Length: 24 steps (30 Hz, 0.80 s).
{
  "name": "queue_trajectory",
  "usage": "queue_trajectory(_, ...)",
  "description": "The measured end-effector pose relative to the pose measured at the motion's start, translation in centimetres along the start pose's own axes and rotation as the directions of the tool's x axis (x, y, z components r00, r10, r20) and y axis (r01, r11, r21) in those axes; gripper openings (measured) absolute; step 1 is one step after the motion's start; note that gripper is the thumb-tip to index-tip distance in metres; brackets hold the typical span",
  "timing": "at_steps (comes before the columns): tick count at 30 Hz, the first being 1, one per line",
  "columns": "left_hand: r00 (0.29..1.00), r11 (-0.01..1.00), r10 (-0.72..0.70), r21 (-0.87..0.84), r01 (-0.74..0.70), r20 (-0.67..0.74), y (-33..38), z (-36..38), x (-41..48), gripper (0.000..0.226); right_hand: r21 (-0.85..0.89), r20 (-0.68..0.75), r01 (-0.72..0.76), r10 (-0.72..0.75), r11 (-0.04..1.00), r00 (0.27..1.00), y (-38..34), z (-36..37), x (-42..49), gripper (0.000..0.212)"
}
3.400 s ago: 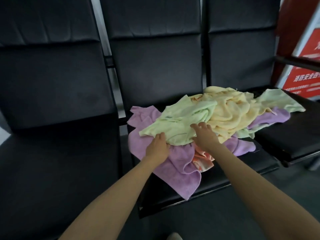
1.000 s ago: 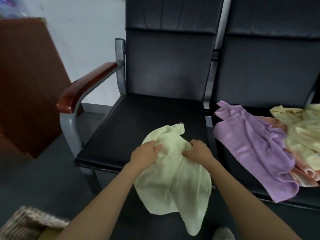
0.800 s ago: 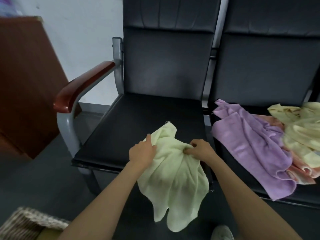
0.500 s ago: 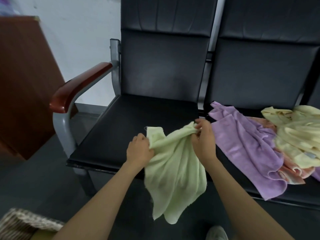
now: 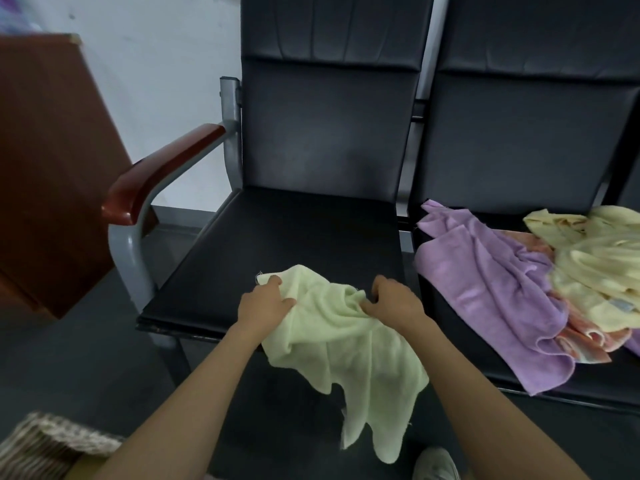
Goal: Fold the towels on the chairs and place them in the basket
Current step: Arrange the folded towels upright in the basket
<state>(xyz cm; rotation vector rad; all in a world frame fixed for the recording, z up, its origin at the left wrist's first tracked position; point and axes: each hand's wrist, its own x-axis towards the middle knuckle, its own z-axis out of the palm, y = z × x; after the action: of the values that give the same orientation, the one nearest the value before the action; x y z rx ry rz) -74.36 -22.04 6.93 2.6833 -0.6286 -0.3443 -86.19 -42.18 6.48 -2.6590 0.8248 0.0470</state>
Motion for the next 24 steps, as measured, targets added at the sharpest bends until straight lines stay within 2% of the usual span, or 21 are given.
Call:
queue_trajectory(3,1.000,0.995,-0.009,0.095,0.010,-0.016,0.5,-0.4,0.0,0.036,-0.094,-0.020,0.066,-0.068,0.993,0.997,-1.0,-0.2,-0.1,0.018)
queue_trajectory(6,1.000,0.992,-0.018,0.121,0.021,-0.021,0.4,-0.8,0.0,0.023,-0.131,-0.087,0.049,-0.061,0.990,0.994,-1.8,-0.3,-0.2,0.017)
queue_trajectory(7,0.999,0.995,-0.037,0.088,0.040,-0.037,0.2,-0.8,0.0,0.020,-0.071,-0.145,0.039,-0.049,0.997,0.988,-1.9,-0.4,-0.4,0.013)
queue_trajectory(9,0.991,0.997,-0.067,-0.056,0.061,-0.112,-0.3,-1.1,0.0,0.016,0.261,-0.257,0.039,0.031,0.965,0.966,-1.9,-1.2,-0.6,0.006)
queue_trajectory(11,0.967,0.962,-0.114,-0.269,0.049,-0.229,-0.7,-1.6,0.1,0.010,0.647,-0.314,0.091,0.156,0.757,0.936,-1.7,-2.5,-0.9,0.006)
queue_trajectory(12,0.952,0.931,-0.129,-0.365,0.020,-0.278,-0.7,-1.9,0.1,0.008,0.762,-0.308,0.113,0.204,0.637,0.929,-1.6,-3.2,-1.0,0.006)
queue_trajectory(14,0.939,0.843,-0.128,-0.534,-0.066,-0.318,-0.6,-2.1,0.0,0.007,0.889,-0.277,0.144,0.259,0.434,0.925,-1.2,-4.1,-0.8,0.009)
queue_trajectory(15,0.935,0.800,-0.105,-0.588,-0.122,-0.338,-0.5,-2.2,0.0,0.007,0.915,-0.270,0.163,0.260,0.370,0.927,-1.1,-4.3,-0.7,0.010)
queue_trajectory(16,0.922,0.785,-0.069,-0.591,-0.186,-0.382,-0.3,-2.2,-0.1,0.008,0.916,-0.285,0.189,0.241,0.355,0.928,-1.0,-4.4,-0.4,0.011)
queue_trajectory(18,0.866,0.796,0.002,-0.524,-0.304,-0.500,0.5,-2.8,-0.1,0.008,0.848,-0.403,0.293,0.177,0.442,0.898,-1.1,-4.9,-0.1,0.007)
queue_trajectory(19,0.836,0.781,0.039,-0.506,-0.367,-0.548,0.9,-3.2,0.1,0.004,0.794,-0.488,0.366,0.149,0.486,0.860,-1.1,-5.1,0.1,0.005)
queue_trajectory(20,0.820,0.759,0.087,-0.496,-0.422,-0.565,1.2,-3.4,0.6,0.010,0.747,-0.560,0.435,0.124,0.502,0.819,-1.3,-5.4,0.3,0.007)
queue_trajectory(21,0.832,0.740,0.145,-0.499,-0.451,-0.535,1.5,-3.3,1.1,0.028,0.721,-0.591,0.471,0.097,0.509,0.801,-1.4,-5.4,0.6,0.013)
queue_trajectory(22,0.876,0.749,0.192,-0.510,-0.422,-0.443,1.4,-2.7,1.7,0.050,0.693,-0.579,0.465,0.042,0.552,0.814,-1.3,-5.1,1.1,0.025)
queue_trajectory(23,0.925,0.822,0.226,-0.450,-0.349,-0.305,1.0,-1.5,2.4,0.069,0.649,-0.516,0.411,-0.026,0.640,0.856,-1.0,-4.4,1.5,0.042)
queue_trajectory(24,0.955,0.915,0.244,-0.286,-0.285,-0.171,0.7,-0.2,2.8,0.077,0.556,-0.390,0.318,-0.096,0.768,0.916,-0.4,-3.1,2.0,0.060)
